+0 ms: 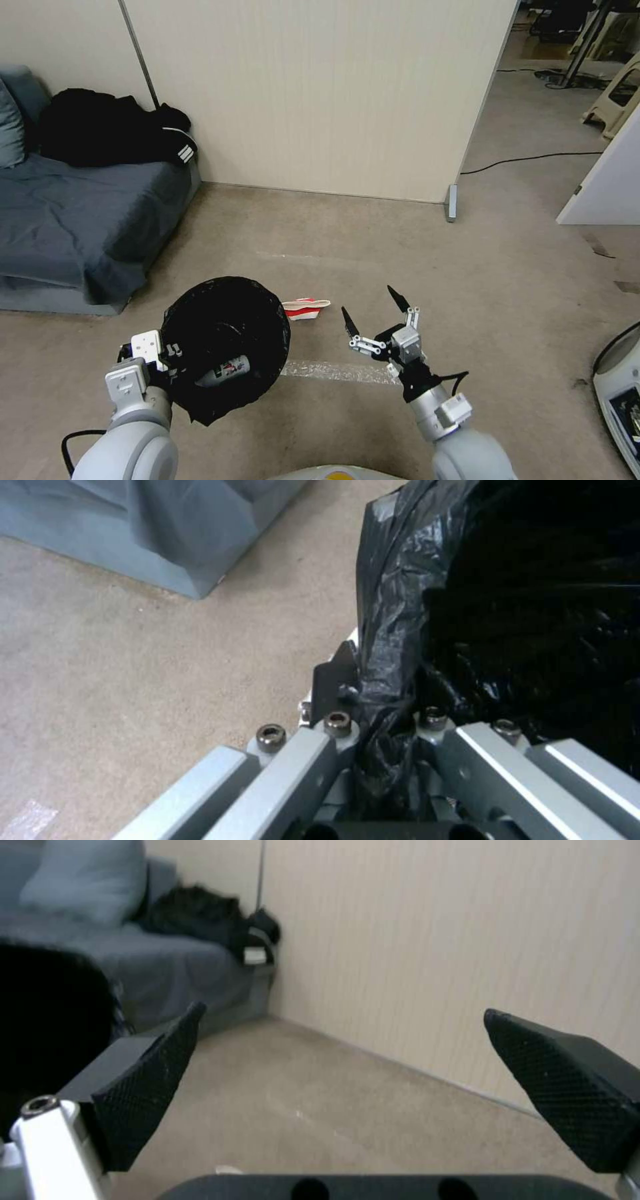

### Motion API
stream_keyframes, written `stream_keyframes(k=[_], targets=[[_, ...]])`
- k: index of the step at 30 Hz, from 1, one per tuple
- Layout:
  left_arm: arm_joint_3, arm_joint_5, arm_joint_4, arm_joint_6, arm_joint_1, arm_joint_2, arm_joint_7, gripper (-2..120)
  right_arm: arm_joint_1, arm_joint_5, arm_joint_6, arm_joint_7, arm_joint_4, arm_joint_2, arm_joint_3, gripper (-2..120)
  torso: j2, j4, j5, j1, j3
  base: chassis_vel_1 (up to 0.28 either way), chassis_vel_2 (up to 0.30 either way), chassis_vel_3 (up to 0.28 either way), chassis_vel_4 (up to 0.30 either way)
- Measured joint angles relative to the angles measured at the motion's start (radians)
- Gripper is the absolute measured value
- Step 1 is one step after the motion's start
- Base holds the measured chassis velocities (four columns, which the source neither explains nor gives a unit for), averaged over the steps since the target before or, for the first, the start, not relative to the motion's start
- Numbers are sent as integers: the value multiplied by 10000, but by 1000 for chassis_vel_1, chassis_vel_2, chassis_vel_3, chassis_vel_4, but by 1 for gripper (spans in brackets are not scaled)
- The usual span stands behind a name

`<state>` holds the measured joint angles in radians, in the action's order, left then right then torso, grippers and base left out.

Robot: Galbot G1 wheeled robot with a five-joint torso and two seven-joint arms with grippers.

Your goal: Pick up the trash bin, then pick up the garbage from the floor and place it into the trash bin.

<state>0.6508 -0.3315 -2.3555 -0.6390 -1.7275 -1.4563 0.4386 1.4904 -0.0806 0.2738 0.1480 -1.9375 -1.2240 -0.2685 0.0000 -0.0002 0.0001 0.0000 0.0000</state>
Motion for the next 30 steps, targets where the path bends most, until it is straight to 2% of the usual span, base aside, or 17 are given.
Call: stream_keyframes(k=[1, 2, 4, 5, 8, 9, 11, 12, 14, 15, 16, 18, 22, 30], targets=[[-37, 92, -23, 51, -94, -63, 1, 0, -692, 76, -111, 186, 634, 662, 295, 100, 0, 3, 1, 0, 0, 0, 0, 0, 0], [-37, 92, -23, 51, -94, -63, 1, 0, -692, 76, -111, 186, 634, 662, 295, 100, 0, 3, 1, 0, 0, 0, 0, 0, 0], [-74, 195, -51, 91, -195, -141, -5, 0, -1620, 293, -174, 490, 1498, 1366, 771, 100, 0, 2, -2, 0, 0, 0, 0, 0, 0], [-74, 195, -51, 91, -195, -141, -5, 0, -1620, 293, -174, 490, 1498, 1366, 771, 100, 0, 2, -2, 0, 0, 0, 0, 0, 0], [-83, 306, -85, 112, -261, -243, -27, 0, -3489, 703, -63, 1091, 3366, 1956, 1967, 100, 0, 6, 0, 0, 1, 0, 0, 0, 0], [-83, 306, -85, 112, -261, -243, -27, 0, -3489, 703, -63, 1091, 3366, 1956, 1967, 100, 0, 6, 0, 0, 1, 0, 0, 0, 0], [-89, 345, -85, 114, -269, -273, -28, 0, -4176, 923, 76, 1405, 4130, 2076, 2587, 100, -1, 6, 1, 0, 1, 0, 0, 0, 0], [-106, 411, -84, 117, -271, -320, -36, 0, -4813, 1082, 255, 1755, 4868, 2157, 3270, 100, -1, 7, 0, 0, 1, 0, 0, 0, 0], [-107, 441, -73, 121, -267, -346, -35, 0, -5107, 1139, 382, 1954, 5222, 2163, 3654, 100, 0, -1, -3, 0, 1, 0, 0, 0, 0], [-119, 467, -52, 123, -261, -383, -41, 0, -5458, 1252, 555, 2214, 5715, 2114, 4117, 100, 0, 3, 0, 0, 1, 0, 0, 0, 0], [-119, 467, -52, 123, -261, -383, -41, 0, -5458, 1252, 555, 2214, 5715, 2114, 4117, 100, 0, 3, 0, 0, 1, 0, 0, 0, 0], [-122, 518, 15, 125, -220, -426, -41, 0, -5954, 1493, 877, 2542, 6588, 1897, 4739, 100, -1, 1, -2, 0, 1, 0, 0, 0, 0], [-139, 571, 81, 128, -157, -469, -42, 0, -6364, 1811, 1192, 2695, 7513, 1489, 5087, 100, -1, 1, -2, 0, 1, 0, 0, 0, 0], [-239, 683, 219, 144, -67, -541, -57, 0, -6871, 1902, 1423, 2715, 8355, 922, 5243, 100, -1, 1, -3, 0, 0, 0, 0, 0, 0]])
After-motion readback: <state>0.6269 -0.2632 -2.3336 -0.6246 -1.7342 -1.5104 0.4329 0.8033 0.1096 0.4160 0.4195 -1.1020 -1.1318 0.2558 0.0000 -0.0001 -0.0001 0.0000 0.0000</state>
